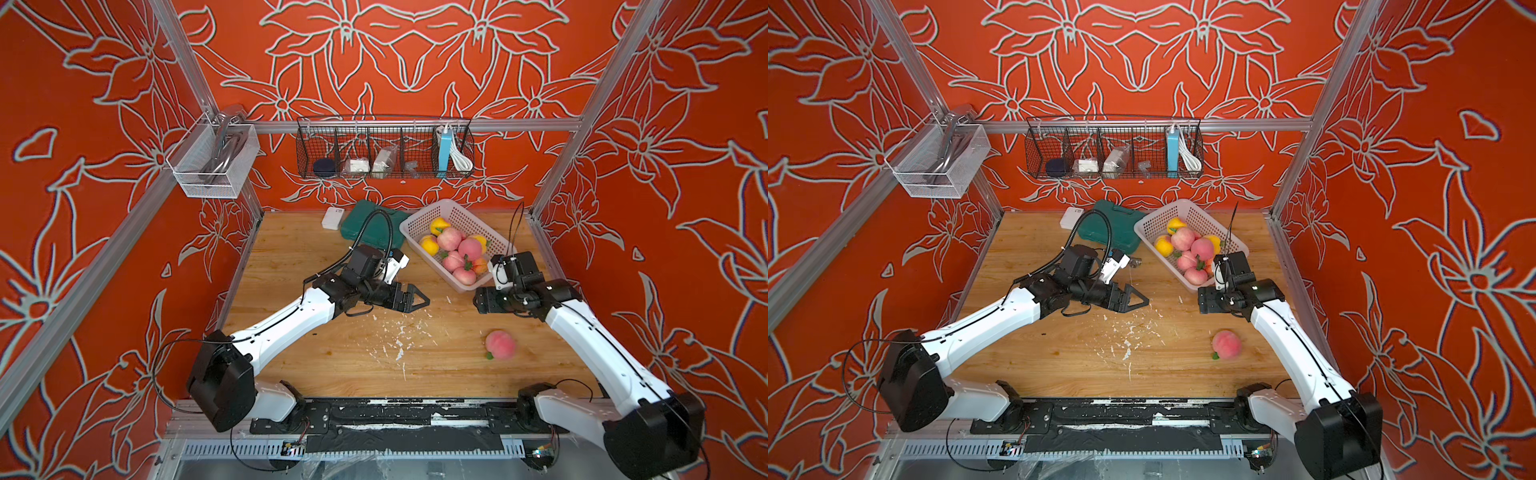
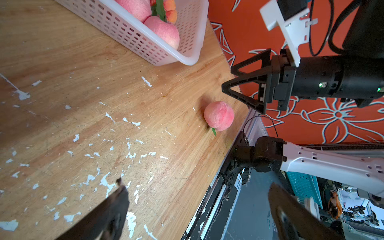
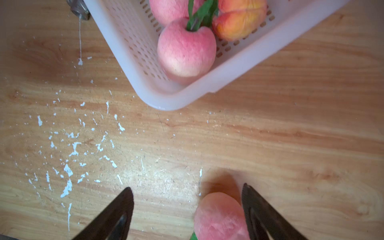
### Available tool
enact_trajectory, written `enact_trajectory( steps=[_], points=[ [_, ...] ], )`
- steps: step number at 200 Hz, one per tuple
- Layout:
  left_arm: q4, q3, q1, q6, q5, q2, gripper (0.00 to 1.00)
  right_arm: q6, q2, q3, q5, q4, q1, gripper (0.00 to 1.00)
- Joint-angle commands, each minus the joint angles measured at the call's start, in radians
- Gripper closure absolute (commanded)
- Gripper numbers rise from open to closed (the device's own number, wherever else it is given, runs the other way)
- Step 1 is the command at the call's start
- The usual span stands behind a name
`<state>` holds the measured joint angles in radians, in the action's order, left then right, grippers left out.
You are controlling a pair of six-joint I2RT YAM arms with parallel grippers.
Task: Put the peaches into the basket
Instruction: Place the peach in the basket, then pick up the peach from the center of the board.
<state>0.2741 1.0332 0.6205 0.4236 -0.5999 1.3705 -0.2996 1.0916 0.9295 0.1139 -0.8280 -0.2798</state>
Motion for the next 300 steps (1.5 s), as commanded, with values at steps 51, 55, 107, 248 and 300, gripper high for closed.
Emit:
enact_trajectory(
  steps=[51, 55, 107, 248, 300],
  points=[
    [-0.134, -0.088, 0.047, 0.044, -0.043, -0.051, 0.01, -0.209, -0.070, -0.090, 0.029, -0.052, -0.001, 0.09],
    [-0.144, -0.094, 0.047, 0.048, -0.045, -0.051, 0.01, -0.220, -0.082, -0.105, 0.030, -0.048, 0.000, 0.08],
    [-0.244, -0.162, 0.048, 0.090, -0.066, -0.099, 0.01, -0.324, -0.229, -0.164, -0.122, -0.155, 0.000, 0.01],
    [-0.301, -0.181, 0.068, 0.124, -0.141, -0.114, 0.01, -0.391, -0.139, -0.363, -0.069, -0.029, 0.012, 0.01],
    [-0.315, -0.185, 0.069, 0.129, -0.143, -0.092, 0.01, -0.415, -0.156, -0.416, -0.050, 0.026, 0.016, 0.06]
  ],
)
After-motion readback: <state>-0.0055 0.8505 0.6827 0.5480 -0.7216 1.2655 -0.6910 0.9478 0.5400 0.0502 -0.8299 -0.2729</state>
